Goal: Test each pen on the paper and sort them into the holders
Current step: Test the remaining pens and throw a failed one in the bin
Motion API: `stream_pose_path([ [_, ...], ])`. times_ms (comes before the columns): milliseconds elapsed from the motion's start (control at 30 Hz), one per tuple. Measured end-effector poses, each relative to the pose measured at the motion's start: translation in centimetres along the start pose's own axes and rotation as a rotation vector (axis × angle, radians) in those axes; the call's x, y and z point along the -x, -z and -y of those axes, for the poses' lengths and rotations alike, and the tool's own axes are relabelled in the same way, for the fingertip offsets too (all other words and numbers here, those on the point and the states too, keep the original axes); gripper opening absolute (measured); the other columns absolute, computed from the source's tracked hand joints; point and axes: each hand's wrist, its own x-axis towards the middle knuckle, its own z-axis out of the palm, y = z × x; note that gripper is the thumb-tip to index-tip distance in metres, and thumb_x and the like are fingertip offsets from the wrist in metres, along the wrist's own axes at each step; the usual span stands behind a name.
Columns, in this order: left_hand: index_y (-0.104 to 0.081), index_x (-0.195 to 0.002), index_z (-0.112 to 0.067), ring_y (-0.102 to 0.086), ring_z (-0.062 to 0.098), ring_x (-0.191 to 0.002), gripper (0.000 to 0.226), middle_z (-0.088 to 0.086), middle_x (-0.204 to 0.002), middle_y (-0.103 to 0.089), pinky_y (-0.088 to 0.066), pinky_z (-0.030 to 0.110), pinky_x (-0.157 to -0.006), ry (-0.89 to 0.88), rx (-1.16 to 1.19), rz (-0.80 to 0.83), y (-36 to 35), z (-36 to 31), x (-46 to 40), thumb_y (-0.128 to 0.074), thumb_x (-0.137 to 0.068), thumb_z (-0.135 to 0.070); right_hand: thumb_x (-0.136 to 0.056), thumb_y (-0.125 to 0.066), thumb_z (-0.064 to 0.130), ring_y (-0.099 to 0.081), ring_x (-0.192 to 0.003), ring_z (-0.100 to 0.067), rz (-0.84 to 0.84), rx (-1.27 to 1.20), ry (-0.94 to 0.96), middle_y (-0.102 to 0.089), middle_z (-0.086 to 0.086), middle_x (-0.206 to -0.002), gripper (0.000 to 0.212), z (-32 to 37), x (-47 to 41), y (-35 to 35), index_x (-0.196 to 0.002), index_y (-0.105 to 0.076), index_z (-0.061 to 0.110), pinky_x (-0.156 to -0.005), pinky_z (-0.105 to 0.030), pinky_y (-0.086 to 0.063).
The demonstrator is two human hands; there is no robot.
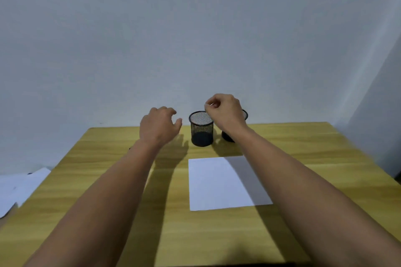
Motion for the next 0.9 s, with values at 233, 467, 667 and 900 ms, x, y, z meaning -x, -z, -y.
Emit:
stream_pose_path([
  [233, -0.067, -0.128, -0.029, -0.059, 0.022, -0.120, 0.035, -0.003, -0.126, -0.068, -0.053, 0.039, -0.087, 0.162, -0.036, 0.103, 0.0, 9.3, 4.3, -0.058, -0.096, -0.040, -0.087, -0.076, 0.022, -0.069, -0.080, -0.012, 0.410, 0.066, -0.007, -0.073, 0.008, -0.080, 0.008, 1.5, 5.0, -10.4, -0.084, -0.082, 0.019, -0.077, -0.029, -0.056],
  [467, -0.076, -0.105, -0.029, -0.064, 0.022, -0.102, 0.022, -0.007, -0.113, -0.071, -0.056, 0.039, -0.075, 0.116, 0.012, 0.103, -2.9, 14.3, 6.4, -0.060, -0.093, -0.038, -0.086, -0.077, 0.043, -0.071, -0.095, -0.027, 0.590, 0.172, -0.052, -0.078, -0.002, -0.099, 0.025, 3.2, 7.4, -17.5, -0.090, -0.075, 0.018, -0.079, -0.035, -0.057],
  [667, -0.076, -0.107, -0.026, -0.063, 0.024, -0.099, 0.020, -0.005, -0.111, -0.072, -0.053, 0.040, -0.072, 0.065, 0.023, -0.009, -4.6, 15.5, 7.3, -0.062, -0.095, -0.032, -0.085, -0.075, 0.038, -0.068, -0.099, -0.032, 0.570, 0.327, -0.076, -0.073, -0.006, -0.107, 0.032, 3.8, 6.6, -19.1, -0.104, -0.068, 0.013, -0.079, -0.037, -0.057],
  [900, -0.074, -0.117, -0.023, -0.063, 0.025, -0.110, 0.027, -0.004, -0.124, -0.070, -0.053, 0.042, -0.080, 0.066, 0.027, -0.019, -4.3, 15.0, 7.1, -0.061, -0.096, -0.035, -0.089, -0.071, 0.044, -0.067, -0.094, -0.035, 0.454, 0.301, -0.161, -0.070, -0.007, -0.099, 0.032, 2.7, 5.8, -16.5, -0.095, -0.066, 0.013, -0.071, -0.033, -0.045],
])
